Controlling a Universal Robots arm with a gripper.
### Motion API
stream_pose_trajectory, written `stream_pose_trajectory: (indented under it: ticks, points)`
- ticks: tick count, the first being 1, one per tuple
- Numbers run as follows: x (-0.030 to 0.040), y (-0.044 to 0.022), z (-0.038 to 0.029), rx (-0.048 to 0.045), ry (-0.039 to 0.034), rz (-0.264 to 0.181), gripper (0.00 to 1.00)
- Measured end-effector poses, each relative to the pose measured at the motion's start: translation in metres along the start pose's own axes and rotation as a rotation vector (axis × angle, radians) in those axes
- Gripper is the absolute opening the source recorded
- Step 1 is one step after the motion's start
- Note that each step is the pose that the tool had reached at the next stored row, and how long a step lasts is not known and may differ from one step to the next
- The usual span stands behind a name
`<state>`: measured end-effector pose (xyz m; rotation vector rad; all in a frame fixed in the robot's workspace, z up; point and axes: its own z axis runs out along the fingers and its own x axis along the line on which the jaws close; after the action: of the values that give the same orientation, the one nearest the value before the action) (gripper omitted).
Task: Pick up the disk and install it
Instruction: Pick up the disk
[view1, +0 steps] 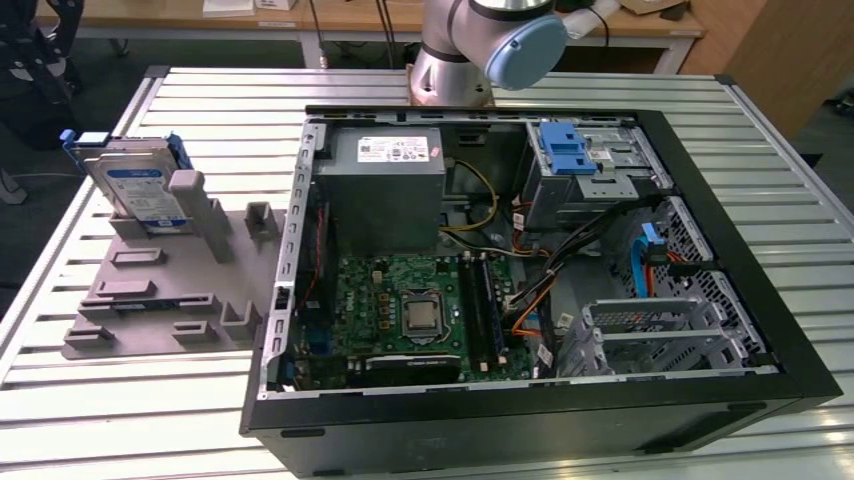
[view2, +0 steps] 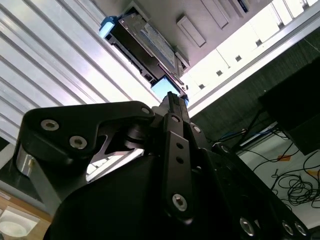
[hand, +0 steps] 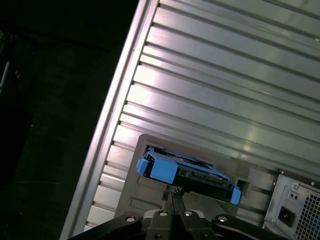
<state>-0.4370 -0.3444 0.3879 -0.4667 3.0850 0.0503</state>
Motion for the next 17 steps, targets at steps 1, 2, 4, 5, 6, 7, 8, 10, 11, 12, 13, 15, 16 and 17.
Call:
stream_pose_trajectory:
  ticks: [1, 2, 4, 5, 6, 7, 8, 10, 11, 12, 13, 15, 16, 17]
  points:
    - [0.0000, 0.0000, 0.0000, 0.0000, 0.0001, -0.002, 0.11]
    - [0.0000, 0.0000, 0.0000, -0.0001, 0.0001, -0.004, 0.11]
    - [0.0000, 0.0000, 0.0000, -0.0002, 0.0003, -0.009, 0.11]
    - [0.0000, 0.0000, 0.0000, -0.0003, 0.0003, -0.011, 0.11]
    - [0.0000, 0.0000, 0.0000, -0.0003, 0.0004, -0.013, 0.11]
    - [0.0000, 0.0000, 0.0000, -0.0004, 0.0004, -0.015, 0.11]
    - [0.0000, 0.0000, 0.0000, -0.0004, 0.0005, -0.017, 0.11]
    - [0.0000, 0.0000, 0.0000, -0.0005, 0.0006, -0.022, 0.11]
    - [0.0000, 0.0000, 0.0000, -0.0006, 0.0007, -0.024, 0.11]
    - [0.0000, 0.0000, 0.0000, -0.0006, 0.0008, -0.026, 0.11]
    - [0.0000, 0.0000, 0.0000, -0.0007, 0.0008, -0.028, 0.11]
    - [0.0000, 0.0000, 0.0000, -0.0008, 0.0009, -0.032, 0.11]
    - [0.0000, 0.0000, 0.0000, -0.0008, 0.0010, -0.034, 0.11]
    - [0.0000, 0.0000, 0.0000, -0.0009, 0.0010, -0.035, 0.11]
